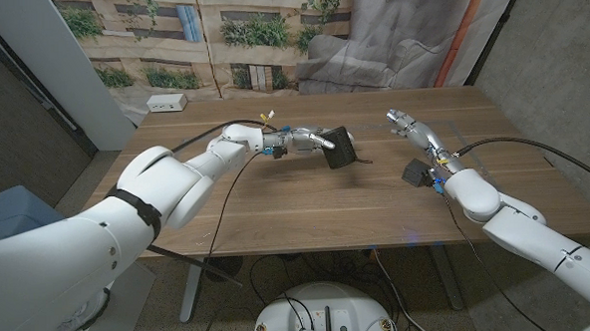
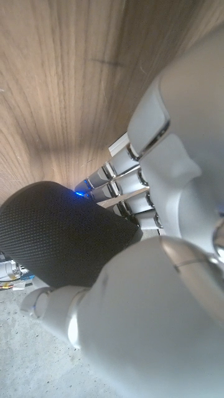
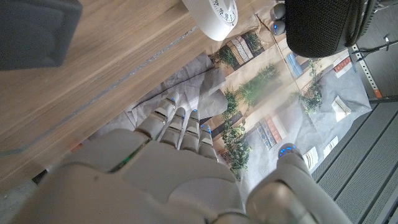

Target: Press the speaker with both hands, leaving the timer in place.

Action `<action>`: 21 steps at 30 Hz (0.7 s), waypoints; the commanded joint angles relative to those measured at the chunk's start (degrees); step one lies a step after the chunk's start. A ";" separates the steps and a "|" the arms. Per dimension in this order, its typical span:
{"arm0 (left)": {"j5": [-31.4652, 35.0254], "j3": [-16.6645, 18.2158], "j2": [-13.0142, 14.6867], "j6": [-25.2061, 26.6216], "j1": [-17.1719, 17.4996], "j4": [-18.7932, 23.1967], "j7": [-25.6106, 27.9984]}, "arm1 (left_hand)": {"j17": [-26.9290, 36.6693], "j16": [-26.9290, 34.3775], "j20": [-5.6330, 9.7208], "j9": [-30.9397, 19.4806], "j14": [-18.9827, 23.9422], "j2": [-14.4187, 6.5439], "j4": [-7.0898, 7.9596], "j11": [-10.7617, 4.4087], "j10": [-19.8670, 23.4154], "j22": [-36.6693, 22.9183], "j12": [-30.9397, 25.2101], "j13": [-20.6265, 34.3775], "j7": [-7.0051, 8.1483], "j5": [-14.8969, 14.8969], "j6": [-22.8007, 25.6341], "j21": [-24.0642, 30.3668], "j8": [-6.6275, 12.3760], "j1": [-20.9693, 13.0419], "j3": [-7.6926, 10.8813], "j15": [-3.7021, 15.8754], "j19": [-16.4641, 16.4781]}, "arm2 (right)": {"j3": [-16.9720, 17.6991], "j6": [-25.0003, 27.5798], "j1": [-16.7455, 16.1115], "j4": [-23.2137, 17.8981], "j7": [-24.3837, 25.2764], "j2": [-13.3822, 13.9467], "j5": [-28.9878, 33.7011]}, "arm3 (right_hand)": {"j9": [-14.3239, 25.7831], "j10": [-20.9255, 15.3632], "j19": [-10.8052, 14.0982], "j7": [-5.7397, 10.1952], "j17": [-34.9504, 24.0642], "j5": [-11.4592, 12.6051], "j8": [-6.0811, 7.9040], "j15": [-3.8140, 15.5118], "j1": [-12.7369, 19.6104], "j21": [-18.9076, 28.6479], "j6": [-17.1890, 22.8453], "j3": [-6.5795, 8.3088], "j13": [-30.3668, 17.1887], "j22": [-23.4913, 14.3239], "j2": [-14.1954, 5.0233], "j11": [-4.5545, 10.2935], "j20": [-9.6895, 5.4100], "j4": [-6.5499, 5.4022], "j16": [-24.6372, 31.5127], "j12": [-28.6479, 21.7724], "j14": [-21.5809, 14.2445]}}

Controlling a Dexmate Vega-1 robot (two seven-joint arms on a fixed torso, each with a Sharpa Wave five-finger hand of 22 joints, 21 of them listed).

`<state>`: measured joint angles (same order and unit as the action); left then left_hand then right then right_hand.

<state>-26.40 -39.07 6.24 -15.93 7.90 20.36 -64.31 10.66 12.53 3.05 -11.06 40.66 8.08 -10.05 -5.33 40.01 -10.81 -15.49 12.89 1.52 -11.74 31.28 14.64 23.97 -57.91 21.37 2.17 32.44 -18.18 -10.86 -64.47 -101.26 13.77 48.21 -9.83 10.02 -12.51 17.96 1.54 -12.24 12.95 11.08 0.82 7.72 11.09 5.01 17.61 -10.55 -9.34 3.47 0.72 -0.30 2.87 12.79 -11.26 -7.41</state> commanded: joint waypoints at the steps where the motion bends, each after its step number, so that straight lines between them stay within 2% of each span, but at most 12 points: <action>1: -2.17 1.70 -0.96 0.72 0.39 -0.17 -5.22 | 0.00 0.45 6.82 -0.30 2.52 -8.98 0.07 -6.05 6.51 -0.09 -0.51 0.16 -0.55 -0.23 8.26 0.27 0.47 -8.31 -0.06 10.84 0.87 | 1.24 1.22 -0.89 -2.54 -1.32 1.84 1.11 | 0.07 0.10 0.20 0.08 0.06 0.69 0.06 0.04 0.39 -0.26 -0.54 0.07 -0.25 -0.15 0.85 0.36 -0.10 0.62 -0.31 0.16 -0.06; 8: -4.01 3.48 -0.50 -1.15 1.62 -0.04 -11.94 | -0.02 0.36 6.81 -0.33 2.74 -9.19 0.19 -5.92 7.10 -0.11 -0.67 0.27 -0.58 -0.23 8.78 0.35 0.50 -8.44 -0.15 10.74 1.08 | 2.47 1.91 -2.94 -4.90 -2.55 3.74 0.62 | 0.09 0.49 0.08 -0.05 0.16 0.85 -0.12 -0.09 0.80 -0.35 -0.98 -0.10 -0.26 -0.16 1.38 0.14 -0.07 1.13 -0.44 0.33 0.06; 13: -4.76 3.76 0.09 -1.92 2.26 0.24 -14.64 | -0.03 0.31 6.81 -0.34 2.89 -9.28 0.26 -6.01 7.25 -0.11 -0.67 0.32 -0.42 -0.22 8.43 0.36 0.25 -8.45 -0.23 10.73 1.13 | 3.23 1.61 -4.54 -6.36 -3.10 4.73 0.54 | 0.10 0.87 0.07 0.10 0.23 0.98 -0.25 -0.16 1.05 -0.37 -1.37 -0.32 -0.28 -0.17 1.90 0.21 0.02 1.52 -0.55 0.46 0.18; 15: -7.48 0.94 1.26 -2.47 2.58 1.53 -14.64 | -0.06 0.25 6.82 -0.35 2.89 -9.31 0.27 -6.09 7.40 -0.12 -0.70 0.32 -0.36 -0.22 8.35 0.37 0.18 -8.47 -0.22 10.74 1.14 | 3.55 1.12 -5.15 -6.71 -3.24 4.98 0.56 | 0.10 1.07 0.07 0.22 0.24 1.03 -0.31 -0.16 1.12 -0.38 -1.54 -0.41 -0.29 -0.17 2.10 0.30 0.06 1.65 -0.58 0.52 0.23; 21: -19.04 -11.29 4.93 -4.17 1.58 4.04 -14.64 | -0.08 0.17 6.83 -0.37 2.96 -9.36 0.28 -5.98 7.48 -0.12 -0.69 0.36 -0.17 -0.22 8.35 0.37 0.07 -8.53 -0.28 10.78 1.15 | 4.55 0.01 -6.64 -7.89 -5.35 6.57 -0.18 | 0.11 1.67 -0.09 0.42 0.26 1.18 -0.52 -0.30 1.07 -0.46 -2.24 -0.80 -0.30 -0.18 2.77 0.36 0.24 1.91 -0.68 0.68 0.41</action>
<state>-32.08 -38.66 7.22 -17.46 9.68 21.51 -75.70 10.23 12.50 3.05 -11.35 41.14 8.08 -9.90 -4.92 40.42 -10.80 -15.50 12.93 1.21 -11.74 31.59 14.64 24.21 -57.91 21.04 2.05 33.05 -15.43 -9.51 -68.22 -106.47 10.80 52.12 -9.30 10.00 -11.21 17.96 1.82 -11.98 13.81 10.71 0.61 8.40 10.80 3.23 16.75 -10.55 -9.35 5.51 1.10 -0.30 4.36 12.40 -10.80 -7.18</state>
